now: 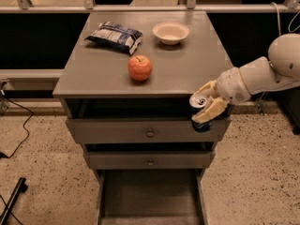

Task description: Pick pepsi can from bottom drawer and place on counter

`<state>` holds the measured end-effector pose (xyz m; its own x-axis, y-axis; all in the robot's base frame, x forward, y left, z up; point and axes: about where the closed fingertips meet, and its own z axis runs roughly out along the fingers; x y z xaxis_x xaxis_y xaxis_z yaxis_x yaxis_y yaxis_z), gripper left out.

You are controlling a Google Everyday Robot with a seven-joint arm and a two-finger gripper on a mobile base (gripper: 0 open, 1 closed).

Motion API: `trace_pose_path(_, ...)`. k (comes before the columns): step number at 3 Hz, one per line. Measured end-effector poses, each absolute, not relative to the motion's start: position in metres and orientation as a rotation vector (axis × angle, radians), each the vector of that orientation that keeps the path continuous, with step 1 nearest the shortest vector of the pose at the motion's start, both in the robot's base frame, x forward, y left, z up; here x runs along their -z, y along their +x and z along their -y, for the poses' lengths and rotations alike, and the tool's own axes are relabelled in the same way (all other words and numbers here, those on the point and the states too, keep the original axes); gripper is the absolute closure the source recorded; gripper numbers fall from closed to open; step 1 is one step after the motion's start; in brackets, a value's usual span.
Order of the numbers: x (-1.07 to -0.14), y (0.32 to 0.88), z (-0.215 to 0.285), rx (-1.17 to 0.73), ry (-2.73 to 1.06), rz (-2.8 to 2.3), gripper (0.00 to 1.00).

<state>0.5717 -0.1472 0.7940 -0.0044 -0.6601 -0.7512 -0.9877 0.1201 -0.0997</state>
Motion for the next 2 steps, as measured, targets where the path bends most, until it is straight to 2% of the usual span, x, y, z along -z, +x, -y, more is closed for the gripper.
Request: trace_pose_path(2, -0.795, 0.5691, 0.1467, -0.619, -1.612, -1.728, 1.0)
